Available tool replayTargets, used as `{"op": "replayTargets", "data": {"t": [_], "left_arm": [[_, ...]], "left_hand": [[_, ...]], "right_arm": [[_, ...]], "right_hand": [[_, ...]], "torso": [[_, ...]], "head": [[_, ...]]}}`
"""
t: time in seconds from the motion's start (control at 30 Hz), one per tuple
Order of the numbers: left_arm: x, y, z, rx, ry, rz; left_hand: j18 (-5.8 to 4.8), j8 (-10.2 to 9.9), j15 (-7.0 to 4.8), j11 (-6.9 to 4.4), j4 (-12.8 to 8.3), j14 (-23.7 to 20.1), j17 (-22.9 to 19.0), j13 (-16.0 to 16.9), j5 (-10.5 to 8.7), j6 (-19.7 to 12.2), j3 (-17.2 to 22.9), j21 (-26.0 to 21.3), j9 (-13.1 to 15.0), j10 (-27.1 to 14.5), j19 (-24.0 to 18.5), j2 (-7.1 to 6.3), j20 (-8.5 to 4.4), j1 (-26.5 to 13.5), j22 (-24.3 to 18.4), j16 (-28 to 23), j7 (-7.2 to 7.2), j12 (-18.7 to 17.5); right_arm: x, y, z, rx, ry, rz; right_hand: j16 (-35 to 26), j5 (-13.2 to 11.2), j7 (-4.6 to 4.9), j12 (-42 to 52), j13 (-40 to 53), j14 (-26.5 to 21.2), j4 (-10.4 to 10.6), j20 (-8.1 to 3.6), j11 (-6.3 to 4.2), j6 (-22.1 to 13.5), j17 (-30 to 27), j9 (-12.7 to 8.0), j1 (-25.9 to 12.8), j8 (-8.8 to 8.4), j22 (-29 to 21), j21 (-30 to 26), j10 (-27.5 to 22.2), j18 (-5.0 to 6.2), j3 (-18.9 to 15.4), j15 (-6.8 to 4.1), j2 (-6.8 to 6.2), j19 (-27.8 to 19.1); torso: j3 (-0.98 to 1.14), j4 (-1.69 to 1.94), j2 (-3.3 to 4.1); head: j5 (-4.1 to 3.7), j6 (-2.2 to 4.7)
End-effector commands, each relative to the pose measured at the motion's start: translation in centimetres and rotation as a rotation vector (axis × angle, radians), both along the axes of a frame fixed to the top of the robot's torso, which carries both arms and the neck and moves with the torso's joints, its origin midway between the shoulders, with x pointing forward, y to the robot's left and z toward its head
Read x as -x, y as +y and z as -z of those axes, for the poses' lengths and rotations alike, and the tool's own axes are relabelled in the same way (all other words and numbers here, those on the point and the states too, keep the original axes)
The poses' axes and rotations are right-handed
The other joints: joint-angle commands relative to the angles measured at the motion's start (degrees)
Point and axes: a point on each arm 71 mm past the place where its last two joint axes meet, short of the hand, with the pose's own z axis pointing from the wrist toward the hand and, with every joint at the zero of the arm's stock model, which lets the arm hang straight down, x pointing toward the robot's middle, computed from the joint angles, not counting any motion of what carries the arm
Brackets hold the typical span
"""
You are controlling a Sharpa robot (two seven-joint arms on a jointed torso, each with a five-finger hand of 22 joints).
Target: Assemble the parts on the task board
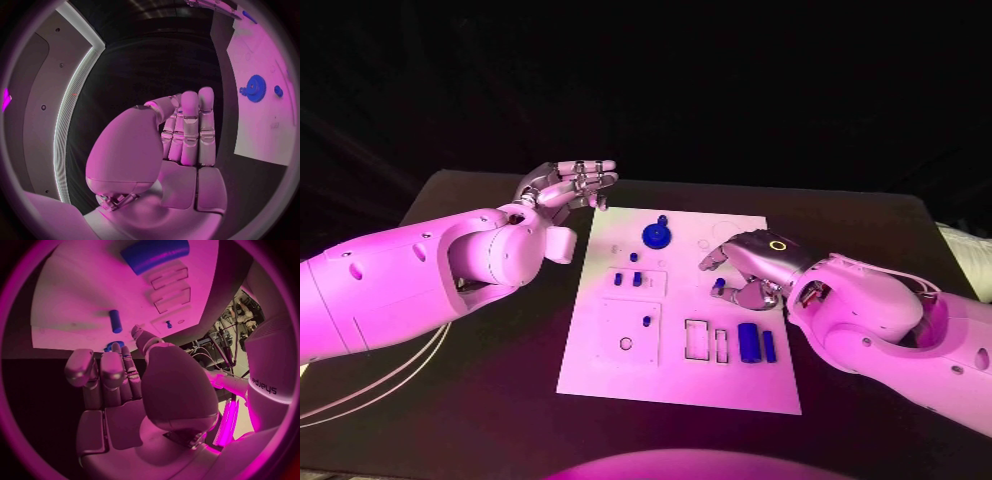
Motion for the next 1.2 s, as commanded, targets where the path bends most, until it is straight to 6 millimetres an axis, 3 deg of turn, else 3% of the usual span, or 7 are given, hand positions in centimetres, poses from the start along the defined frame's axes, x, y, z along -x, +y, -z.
{"op": "replayTargets", "data": {"t": [0.03,0.2,0.4,0.57,0.77,1.1,1.2], "left_arm": [[0.1,-0.3,-0.1,0.007,-0.01,0.03],[0.0,-0.4,-0.1,0.006,-0.01,0.032],[0.0,-0.3,-0.1,0.005,-0.01,0.031],[0.0,-0.3,0.0,0.003,-0.009,0.031],[0.0,-0.3,0.0,0.002,-0.008,0.031],[-0.1,-0.3,0.0,0.002,-0.006,0.033],[-0.1,-0.2,0.0,0.002,-0.006,0.033]], "left_hand": [[1.09,0.33,0.03,-0.04,-0.21,-0.44,-0.06,0.05,0.13,-0.06,0.02,0.21,-0.06,-0.4,-0.25,0.02,0.05,-0.74,0.05,0.02,0.35,0.36],[1.09,0.33,0.03,-0.04,-0.21,-0.44,-0.06,0.05,0.13,-0.06,0.02,0.21,-0.06,-0.4,-0.25,0.02,0.05,-0.74,0.05,0.02,0.35,0.36],[1.09,0.33,0.03,-0.04,-0.21,-0.44,-0.06,0.05,0.13,-0.06,0.02,0.21,-0.06,-0.4,-0.25,0.02,0.05,-0.74,0.05,0.02,0.35,0.36],[1.09,0.33,0.03,-0.04,-0.21,-0.44,-0.06,0.05,0.13,-0.06,0.02,0.21,-0.06,-0.4,-0.25,0.02,0.05,-0.74,0.05,0.02,0.35,0.36],[1.1,0.35,0.05,-0.04,-0.26,-0.46,-0.09,0.05,0.12,-0.09,-0.03,0.22,-0.06,-0.47,-0.29,0.03,0.08,-0.85,0.07,0.05,0.34,0.44],[1.11,0.37,0.04,-0.06,-0.36,-0.49,-0.12,0.05,0.14,-0.08,0.0,0.22,-0.05,-0.49,-0.32,0.06,0.08,-0.8,0.09,0.06,0.32,0.51],[1.11,0.37,0.04,-0.06,-0.36,-0.49,-0.12,0.05,0.14,-0.08,0.0,0.22,-0.05,-0.49,-0.32,0.06,0.08,-0.8,0.09,0.06,0.32,0.51]], "right_arm": [[-0.4,-0.8,0.5,0.054,0.042,0.041],[-0.7,-1.5,0.8,0.081,0.054,0.059],[-0.9,-1.5,1.0,0.097,0.064,0.059],[-0.8,-0.9,1.3,0.085,0.071,0.042],[-0.7,-0.2,1.5,0.071,0.079,0.027],[-0.8,0.2,1.8,0.07,0.092,0.018],[-0.9,0.1,1.9,0.073,0.089,0.025]], "right_hand": [[-0.41,-0.13,-0.51,-0.28,-0.01,0.71,0.35,-0.02,0.01,0.04,-0.29,-0.05,0.58,-0.08,-0.24,-0.38,-0.61,0.66,-1.05,0.36,-0.04,-0.61],[-0.54,-0.06,-0.95,0.13,0.07,0.72,0.73,0.04,-0.02,0.13,-0.59,-0.02,1.64,-0.01,-0.45,-0.64,-0.36,0.67,-1.91,0.56,0.67,-0.69],[-0.54,-0.18,-0.79,1.4,0.13,0.73,0.73,0.27,-0.09,0.73,-0.81,0.03,3.2,0.05,-0.37,-0.65,1.84,0.64,-1.46,0.76,1.96,-0.51],[-0.48,-0.34,-0.41,2.13,0.04,0.73,0.75,0.07,-0.53,1.66,-0.9,0.12,3.91,0.2,-0.22,-0.56,3.76,0.64,-0.18,0.43,2.87,-0.35],[-0.2,-0.34,-0.18,2.37,-0.03,0.82,1.05,-0.01,-0.62,2.25,-0.68,0.14,3.73,0.22,0.07,-0.32,4.92,0.56,0.49,0.41,2.95,-0.11],[0.52,-0.3,-0.03,2.67,-0.02,1.02,1.31,0.01,-0.76,2.79,-0.01,0.15,3.64,0.23,0.76,0.24,6.6,0.41,1.41,0.35,2.97,0.4],[3.39,-0.26,0.33,3.55,0.27,1.83,1.22,-0.21,-1.43,4.86,3.21,0.51,4.07,1.03,4.66,3.43,9.48,-0.46,2.57,-0.22,3.5,3.05]], "torso": [[-0.04,-0.23,0.04],[-0.1,-0.09,-0.02],[-0.13,-0.07,-0.02],[-0.06,-0.08,0.07],[-0.16,-0.05,0.02],[-0.06,-0.14,0.06],[-0.06,-0.14,0.07]], "head": [[-0.25,0.27],[-0.57,0.22],[-0.62,0.31],[-0.17,0.21],[-0.24,0.17],[-0.14,-0.04],[-0.15,-0.17]]}}
